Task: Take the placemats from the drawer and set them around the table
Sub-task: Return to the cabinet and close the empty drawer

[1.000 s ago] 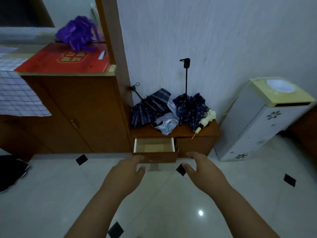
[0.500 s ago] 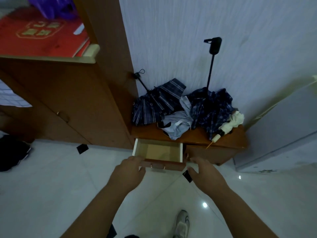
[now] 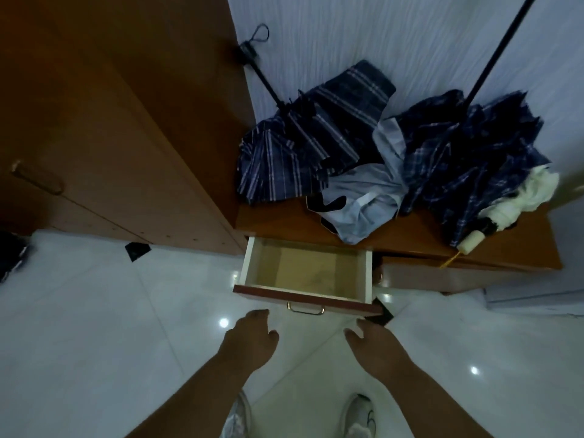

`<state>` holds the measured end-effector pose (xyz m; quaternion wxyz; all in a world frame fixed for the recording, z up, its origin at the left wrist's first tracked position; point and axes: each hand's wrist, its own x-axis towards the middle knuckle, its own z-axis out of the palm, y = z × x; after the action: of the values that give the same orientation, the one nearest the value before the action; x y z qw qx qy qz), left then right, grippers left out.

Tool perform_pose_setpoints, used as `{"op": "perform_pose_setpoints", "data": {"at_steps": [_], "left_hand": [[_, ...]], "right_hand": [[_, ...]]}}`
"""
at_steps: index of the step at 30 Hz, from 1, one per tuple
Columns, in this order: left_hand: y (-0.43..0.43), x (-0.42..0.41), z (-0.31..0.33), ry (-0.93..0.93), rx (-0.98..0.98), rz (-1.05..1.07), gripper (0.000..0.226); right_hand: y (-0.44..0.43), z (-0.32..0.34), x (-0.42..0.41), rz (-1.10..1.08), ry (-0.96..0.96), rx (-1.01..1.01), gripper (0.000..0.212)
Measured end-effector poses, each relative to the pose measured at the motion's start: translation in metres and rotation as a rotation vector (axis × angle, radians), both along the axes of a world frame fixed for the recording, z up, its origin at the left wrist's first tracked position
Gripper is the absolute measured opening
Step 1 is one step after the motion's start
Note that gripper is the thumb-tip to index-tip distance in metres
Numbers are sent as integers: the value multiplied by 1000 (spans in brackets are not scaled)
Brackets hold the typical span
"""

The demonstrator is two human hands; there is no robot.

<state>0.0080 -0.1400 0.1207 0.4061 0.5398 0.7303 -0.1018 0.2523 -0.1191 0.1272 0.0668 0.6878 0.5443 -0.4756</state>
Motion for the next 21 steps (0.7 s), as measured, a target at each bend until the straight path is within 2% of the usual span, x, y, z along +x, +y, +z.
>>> {"op": "perform_pose_setpoints", "data": {"at_steps": [5,7,11,14,16,18,20,21], "left_hand": [[23,-8,-55,-128,-119,87,66],[30,-10,-67,-155,-84,118,71],[42,-15,-78,-181,-22,211,81],[57,-15,-73,-216,78,216,91],[74,-14,-68,-211,144,193,86],[93,-15,-67,-181,181,166,68],[104,-16,-70,-164,140,103,53],[107,-16,-73,-156,103,67,53]], "right_hand": [[20,-53,-19,-150,51,-95,57],[30,-68,-24,-221,86,-64,56],[48,-79,-32,-413,142,11,30],[49,-81,-40,-475,198,98,39],[52,-77,-44,-418,240,105,54],[67,-79,-45,-345,219,95,61],[84,-86,-44,-300,178,55,61],[91,-89,-44,-295,170,45,57]]}}
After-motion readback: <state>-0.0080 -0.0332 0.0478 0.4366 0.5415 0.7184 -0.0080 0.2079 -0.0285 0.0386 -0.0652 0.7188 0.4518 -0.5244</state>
